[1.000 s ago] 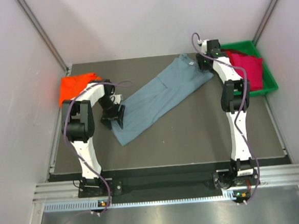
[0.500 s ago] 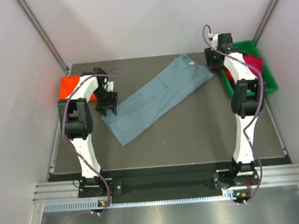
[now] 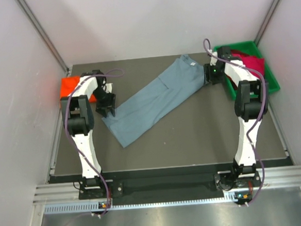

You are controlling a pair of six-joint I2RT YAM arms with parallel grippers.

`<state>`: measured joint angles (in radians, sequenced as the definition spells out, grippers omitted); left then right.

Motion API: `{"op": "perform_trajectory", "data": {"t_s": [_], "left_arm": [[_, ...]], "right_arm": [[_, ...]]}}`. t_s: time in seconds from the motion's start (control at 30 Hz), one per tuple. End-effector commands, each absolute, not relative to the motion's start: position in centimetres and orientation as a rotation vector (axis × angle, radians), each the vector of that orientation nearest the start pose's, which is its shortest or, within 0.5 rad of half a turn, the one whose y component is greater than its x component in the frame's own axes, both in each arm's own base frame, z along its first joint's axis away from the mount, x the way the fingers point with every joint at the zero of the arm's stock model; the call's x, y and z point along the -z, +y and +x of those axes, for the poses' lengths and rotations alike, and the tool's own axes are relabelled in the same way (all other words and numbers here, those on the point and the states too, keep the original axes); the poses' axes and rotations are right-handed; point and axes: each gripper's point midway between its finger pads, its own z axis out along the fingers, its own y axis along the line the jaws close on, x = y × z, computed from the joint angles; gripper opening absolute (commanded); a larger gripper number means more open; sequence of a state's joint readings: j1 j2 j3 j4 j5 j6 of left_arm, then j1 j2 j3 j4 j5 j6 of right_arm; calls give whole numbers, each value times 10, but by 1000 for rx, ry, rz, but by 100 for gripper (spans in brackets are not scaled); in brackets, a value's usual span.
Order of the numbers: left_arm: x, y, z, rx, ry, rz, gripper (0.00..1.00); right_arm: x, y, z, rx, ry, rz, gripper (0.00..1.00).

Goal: Fold and stack the t-shirts
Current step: Fold the tshirt

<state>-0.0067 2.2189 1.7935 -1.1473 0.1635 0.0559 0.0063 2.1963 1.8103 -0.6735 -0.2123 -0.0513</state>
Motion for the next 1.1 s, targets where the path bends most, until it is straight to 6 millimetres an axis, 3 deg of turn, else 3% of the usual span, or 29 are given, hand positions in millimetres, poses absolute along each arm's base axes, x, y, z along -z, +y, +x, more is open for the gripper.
{"op": "perform_trajectory", "data": {"t_s": [0.0,0.2,0.23,0.53,0.7,0.73,0.87,0.93,1.03,1.07], "left_arm": [[-36,-22,391,261,3102,100,55],[-35,-17,384,251,3118,89,49],[-34,-17,382,244,3122,89,49],[-31,-14,376,226,3144,106,40],[-30,-14,371,233,3158,112,33],[-29,-16,369,242,3163,119,21],[-26,-17,367,263,3169,122,5],[-27,-17,367,265,3169,122,0],[-29,-17,365,258,3173,120,0],[-30,-16,365,261,3173,112,0]], "right_arm": [[-76,41,537,-269,2520,-148,54],[-67,43,546,-281,2521,-122,54],[-65,27,548,-275,2521,-79,54],[-45,21,562,-252,2526,-53,53],[-54,26,572,-312,2489,-6,52],[-58,27,574,-326,2478,-3,52],[-59,30,576,-354,2468,17,51],[-54,31,577,-360,2471,16,45],[-53,31,582,-355,2462,-8,9],[-51,31,583,-353,2462,-9,4]]}}
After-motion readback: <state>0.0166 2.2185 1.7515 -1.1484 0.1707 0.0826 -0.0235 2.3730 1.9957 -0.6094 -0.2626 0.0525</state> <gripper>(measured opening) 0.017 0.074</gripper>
